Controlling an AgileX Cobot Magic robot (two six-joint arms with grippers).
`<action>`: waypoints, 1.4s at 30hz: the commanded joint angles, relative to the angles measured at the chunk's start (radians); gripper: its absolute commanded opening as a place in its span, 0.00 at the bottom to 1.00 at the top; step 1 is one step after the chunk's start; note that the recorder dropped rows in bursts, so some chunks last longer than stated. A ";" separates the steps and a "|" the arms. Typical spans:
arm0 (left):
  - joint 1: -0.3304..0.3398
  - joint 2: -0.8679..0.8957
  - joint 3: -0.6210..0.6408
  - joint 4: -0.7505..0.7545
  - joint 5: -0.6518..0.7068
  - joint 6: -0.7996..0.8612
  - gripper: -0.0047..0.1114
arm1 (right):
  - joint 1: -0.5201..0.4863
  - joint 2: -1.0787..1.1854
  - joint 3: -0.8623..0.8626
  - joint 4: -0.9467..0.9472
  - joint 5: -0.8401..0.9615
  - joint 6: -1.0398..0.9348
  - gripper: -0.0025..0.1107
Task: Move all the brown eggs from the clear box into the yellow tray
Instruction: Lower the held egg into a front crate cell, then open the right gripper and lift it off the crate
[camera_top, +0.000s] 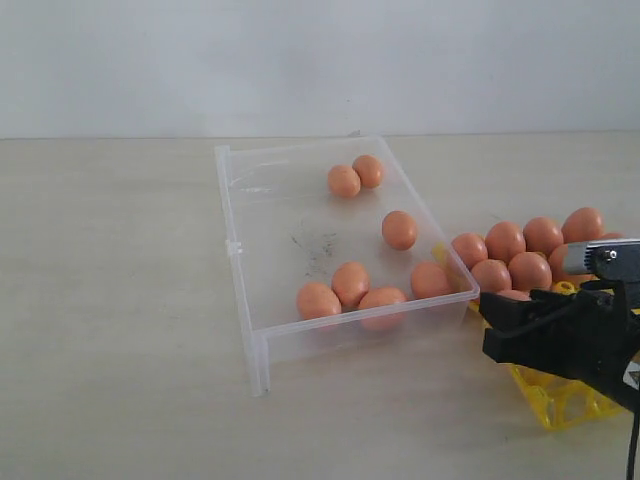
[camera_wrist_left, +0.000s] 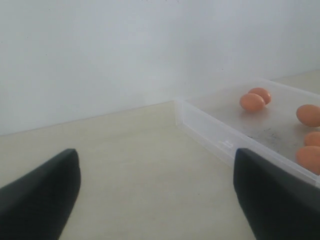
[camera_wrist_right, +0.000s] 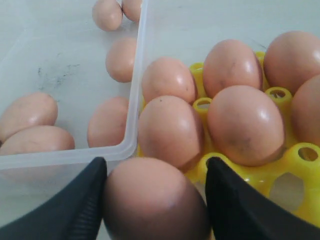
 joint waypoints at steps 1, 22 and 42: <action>-0.006 -0.004 0.004 -0.007 -0.007 -0.008 0.71 | -0.008 0.033 -0.028 -0.005 -0.018 -0.013 0.02; -0.006 -0.004 0.004 -0.007 -0.007 -0.008 0.71 | -0.008 -0.164 0.049 0.175 -0.118 -0.057 0.57; -0.006 -0.004 0.004 -0.007 -0.007 -0.008 0.71 | 0.065 -0.399 -0.355 -1.380 0.560 1.264 0.03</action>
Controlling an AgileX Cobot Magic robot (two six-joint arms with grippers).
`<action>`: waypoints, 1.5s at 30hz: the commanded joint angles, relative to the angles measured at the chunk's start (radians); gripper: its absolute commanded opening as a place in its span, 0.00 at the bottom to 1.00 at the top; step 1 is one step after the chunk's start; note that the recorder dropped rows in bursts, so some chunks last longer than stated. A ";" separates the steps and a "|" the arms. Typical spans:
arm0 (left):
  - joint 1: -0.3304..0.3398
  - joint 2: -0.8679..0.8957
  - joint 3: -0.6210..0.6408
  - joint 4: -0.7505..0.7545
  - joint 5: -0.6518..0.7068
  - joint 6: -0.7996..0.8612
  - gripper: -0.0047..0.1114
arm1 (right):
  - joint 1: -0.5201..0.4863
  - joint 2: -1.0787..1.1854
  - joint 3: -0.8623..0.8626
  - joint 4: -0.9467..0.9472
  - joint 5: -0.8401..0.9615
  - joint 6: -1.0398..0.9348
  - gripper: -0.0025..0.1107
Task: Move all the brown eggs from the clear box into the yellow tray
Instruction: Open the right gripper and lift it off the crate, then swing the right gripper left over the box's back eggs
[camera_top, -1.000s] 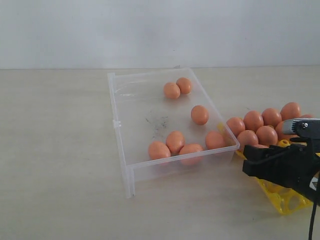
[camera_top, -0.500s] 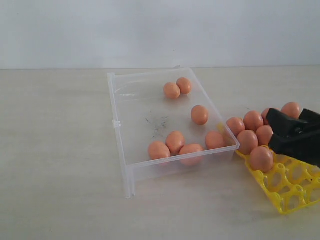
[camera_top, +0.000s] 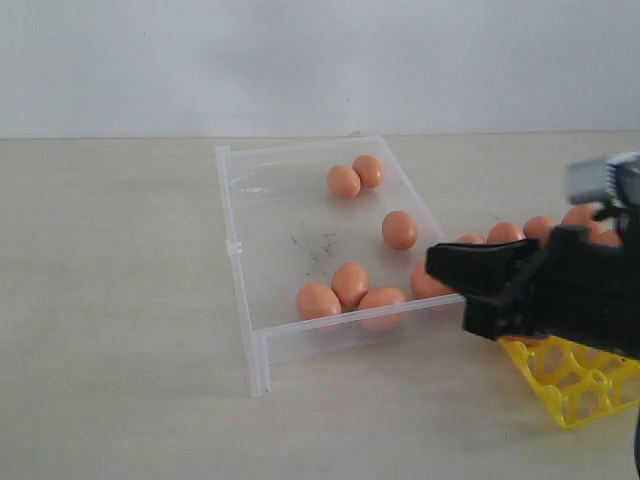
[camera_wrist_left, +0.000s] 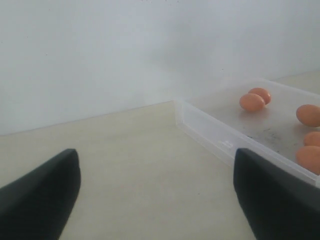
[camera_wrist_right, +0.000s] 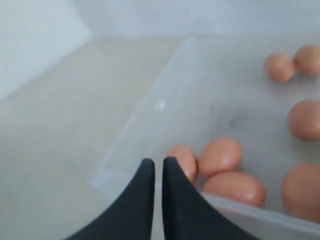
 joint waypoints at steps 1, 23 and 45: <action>-0.006 -0.004 0.004 -0.007 -0.007 -0.008 0.71 | 0.075 0.049 -0.253 -0.694 0.294 0.682 0.03; -0.006 -0.004 0.004 -0.007 -0.007 -0.008 0.71 | 0.219 0.618 -0.977 -0.808 0.552 0.837 0.40; -0.006 -0.004 0.004 -0.007 -0.007 -0.008 0.71 | 0.570 0.717 -1.199 -0.808 1.281 -0.707 0.02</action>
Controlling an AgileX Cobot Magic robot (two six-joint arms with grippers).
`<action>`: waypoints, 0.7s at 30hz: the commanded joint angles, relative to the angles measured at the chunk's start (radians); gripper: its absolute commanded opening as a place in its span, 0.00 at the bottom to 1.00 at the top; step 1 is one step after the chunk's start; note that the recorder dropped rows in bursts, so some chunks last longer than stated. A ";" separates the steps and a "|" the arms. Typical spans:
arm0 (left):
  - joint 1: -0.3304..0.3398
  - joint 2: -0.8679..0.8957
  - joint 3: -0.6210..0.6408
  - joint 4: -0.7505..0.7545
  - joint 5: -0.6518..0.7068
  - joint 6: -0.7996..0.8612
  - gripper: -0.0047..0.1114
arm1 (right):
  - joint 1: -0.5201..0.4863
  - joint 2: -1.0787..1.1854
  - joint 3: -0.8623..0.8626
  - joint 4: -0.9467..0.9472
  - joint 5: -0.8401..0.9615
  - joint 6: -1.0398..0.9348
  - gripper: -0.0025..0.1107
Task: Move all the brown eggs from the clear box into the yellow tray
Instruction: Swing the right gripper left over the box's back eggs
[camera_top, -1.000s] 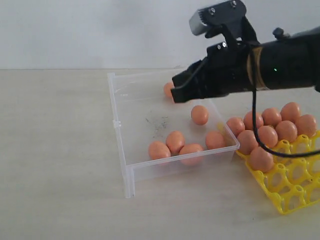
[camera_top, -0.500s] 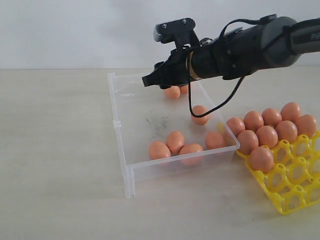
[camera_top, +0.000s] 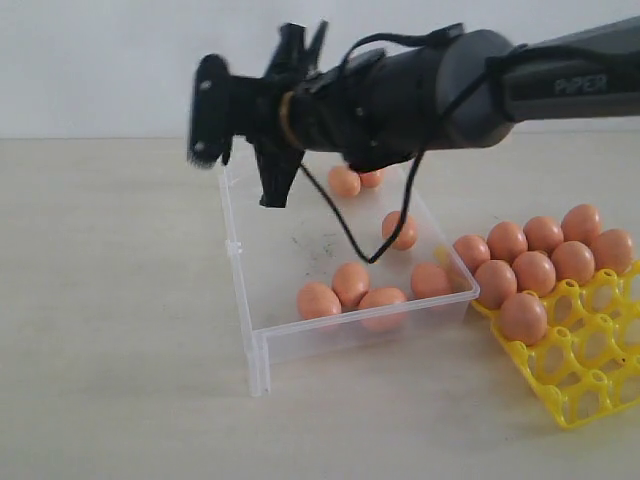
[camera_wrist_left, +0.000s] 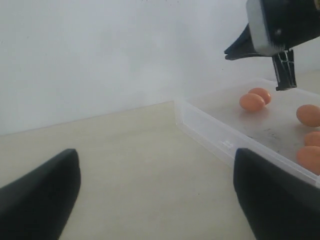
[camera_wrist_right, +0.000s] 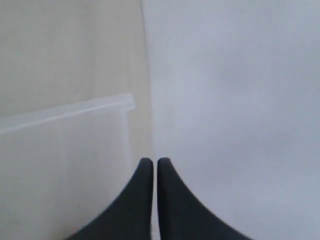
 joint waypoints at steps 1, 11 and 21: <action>-0.006 -0.004 0.004 -0.007 -0.007 -0.008 0.71 | 0.097 0.023 -0.079 0.006 0.356 -0.283 0.02; -0.006 -0.004 0.004 -0.007 -0.007 -0.008 0.71 | -0.109 0.002 -0.236 0.686 0.108 0.655 0.02; -0.006 -0.004 0.004 -0.007 -0.007 -0.008 0.71 | -0.227 0.064 -0.293 1.583 0.574 -0.567 0.14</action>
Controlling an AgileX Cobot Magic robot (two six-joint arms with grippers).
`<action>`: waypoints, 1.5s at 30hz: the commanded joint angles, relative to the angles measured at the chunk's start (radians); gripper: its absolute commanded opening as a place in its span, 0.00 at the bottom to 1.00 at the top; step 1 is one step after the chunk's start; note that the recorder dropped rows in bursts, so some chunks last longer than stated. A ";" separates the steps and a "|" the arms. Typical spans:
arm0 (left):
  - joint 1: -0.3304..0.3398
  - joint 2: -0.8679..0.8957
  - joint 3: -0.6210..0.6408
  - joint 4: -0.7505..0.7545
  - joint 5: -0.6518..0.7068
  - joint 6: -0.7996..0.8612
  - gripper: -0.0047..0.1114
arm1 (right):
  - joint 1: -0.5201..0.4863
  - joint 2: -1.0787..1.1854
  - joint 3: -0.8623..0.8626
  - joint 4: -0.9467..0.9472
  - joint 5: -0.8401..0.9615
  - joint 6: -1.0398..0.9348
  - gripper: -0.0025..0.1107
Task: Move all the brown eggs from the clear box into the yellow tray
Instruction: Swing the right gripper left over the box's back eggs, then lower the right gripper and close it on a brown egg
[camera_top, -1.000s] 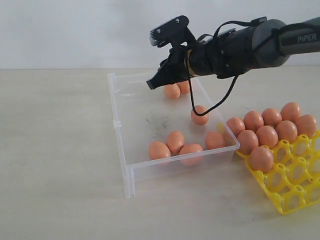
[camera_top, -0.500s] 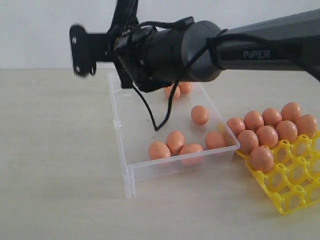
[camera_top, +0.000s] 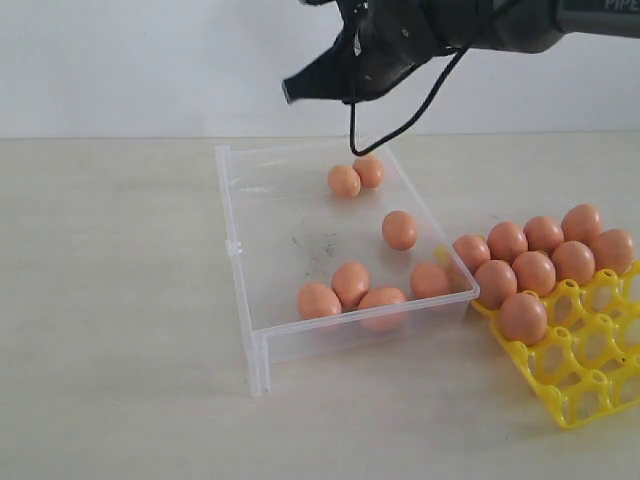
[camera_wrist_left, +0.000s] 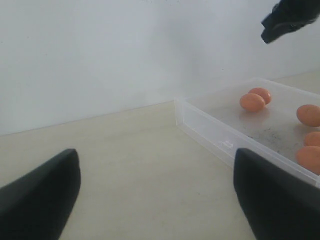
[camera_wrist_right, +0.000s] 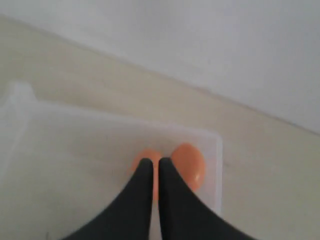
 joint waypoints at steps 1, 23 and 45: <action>-0.006 -0.004 0.004 -0.007 -0.007 -0.008 0.71 | -0.049 0.054 -0.051 0.281 0.261 -0.374 0.21; -0.006 -0.004 0.004 -0.007 -0.007 -0.008 0.71 | -0.057 0.420 -0.552 0.342 0.449 -0.525 0.56; -0.006 -0.004 0.004 -0.007 -0.007 -0.008 0.71 | -0.057 0.506 -0.610 0.319 0.351 -0.556 0.57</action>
